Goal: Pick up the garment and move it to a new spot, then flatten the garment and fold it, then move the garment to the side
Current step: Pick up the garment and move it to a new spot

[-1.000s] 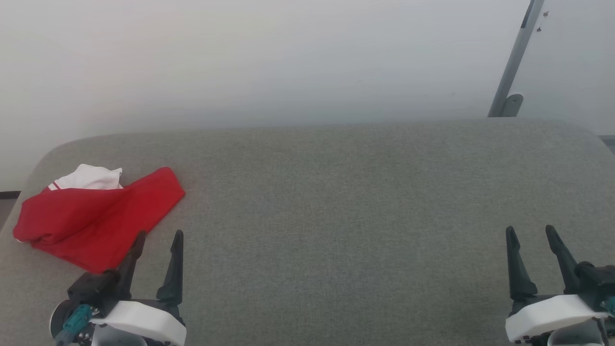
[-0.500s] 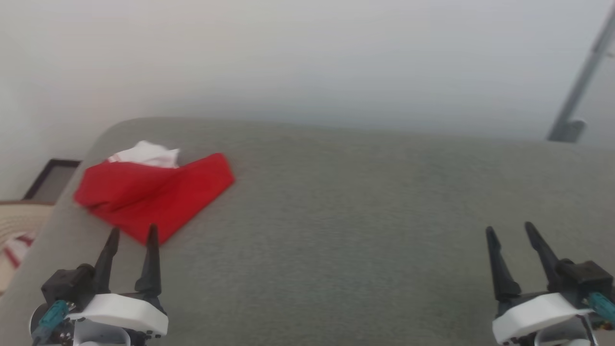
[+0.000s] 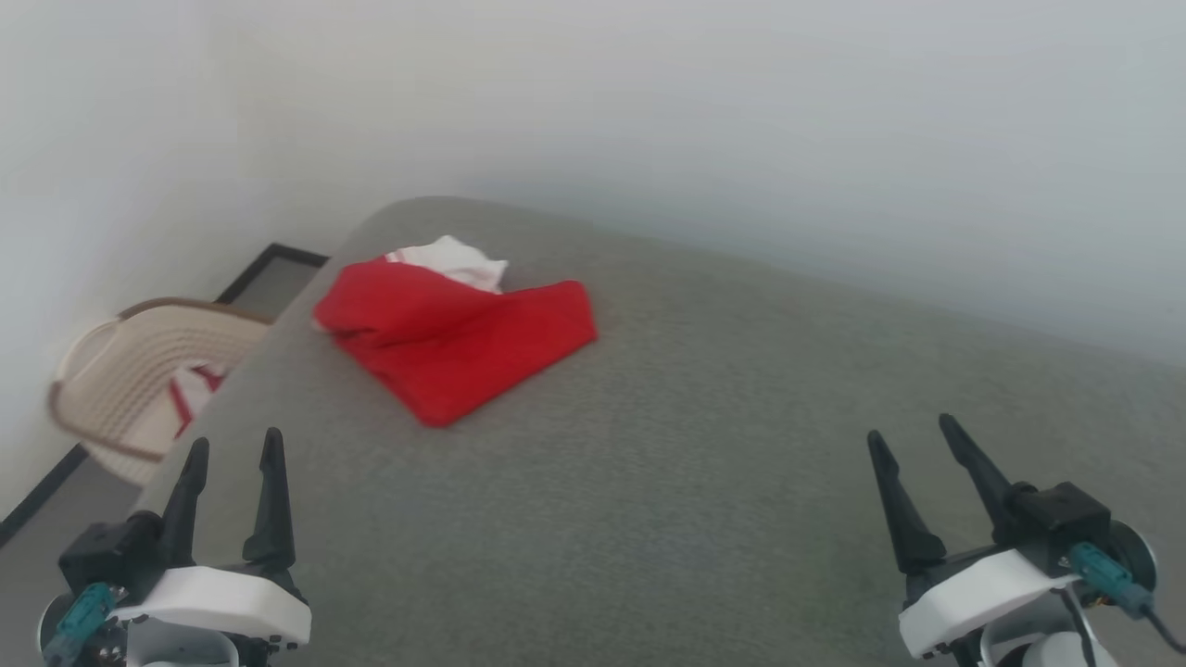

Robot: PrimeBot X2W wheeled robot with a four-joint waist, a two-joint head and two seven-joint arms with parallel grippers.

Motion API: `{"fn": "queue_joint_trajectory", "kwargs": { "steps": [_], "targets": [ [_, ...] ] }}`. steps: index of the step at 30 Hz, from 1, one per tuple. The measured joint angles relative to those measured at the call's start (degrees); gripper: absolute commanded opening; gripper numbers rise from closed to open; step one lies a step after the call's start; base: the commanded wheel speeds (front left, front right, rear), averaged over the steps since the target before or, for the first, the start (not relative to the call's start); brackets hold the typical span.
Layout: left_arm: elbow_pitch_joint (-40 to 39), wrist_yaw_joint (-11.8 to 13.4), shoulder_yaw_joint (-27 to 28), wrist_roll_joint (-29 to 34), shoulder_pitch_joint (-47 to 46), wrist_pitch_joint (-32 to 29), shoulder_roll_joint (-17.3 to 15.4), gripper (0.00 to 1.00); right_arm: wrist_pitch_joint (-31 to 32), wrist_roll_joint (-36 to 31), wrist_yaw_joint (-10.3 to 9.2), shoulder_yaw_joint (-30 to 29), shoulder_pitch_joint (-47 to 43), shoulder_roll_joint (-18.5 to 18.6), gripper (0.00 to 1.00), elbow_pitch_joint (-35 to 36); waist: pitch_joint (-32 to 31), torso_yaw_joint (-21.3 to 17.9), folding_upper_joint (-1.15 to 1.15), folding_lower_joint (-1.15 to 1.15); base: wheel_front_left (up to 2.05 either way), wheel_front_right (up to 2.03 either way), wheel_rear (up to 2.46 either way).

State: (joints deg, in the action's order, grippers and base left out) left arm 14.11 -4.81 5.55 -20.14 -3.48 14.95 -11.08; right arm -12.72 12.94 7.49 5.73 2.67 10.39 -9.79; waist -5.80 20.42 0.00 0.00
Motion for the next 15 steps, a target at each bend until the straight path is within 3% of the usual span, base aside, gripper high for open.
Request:
{"fn": "queue_joint_trajectory", "kwargs": {
  "steps": [8, 15],
  "targets": [
    [-1.55, 0.59, -0.47, -0.19, 0.86, -0.74, -0.04, 1.0, -0.75, 0.21, 0.0, 1.53, 0.74, -0.25, 1.0, -1.23, -0.16, 4.97, 0.0, 0.0, 0.0, 0.0, 0.0],
    [-2.92, 1.03, -0.45, -0.98, 0.97, -1.26, 0.23, 1.0, -0.99, 0.16, 0.0, 1.66, 1.82, -0.18, 1.0, -1.74, 1.01, 6.27, 0.0, 0.0, 0.0, 0.0, 0.0]
  ]
}}
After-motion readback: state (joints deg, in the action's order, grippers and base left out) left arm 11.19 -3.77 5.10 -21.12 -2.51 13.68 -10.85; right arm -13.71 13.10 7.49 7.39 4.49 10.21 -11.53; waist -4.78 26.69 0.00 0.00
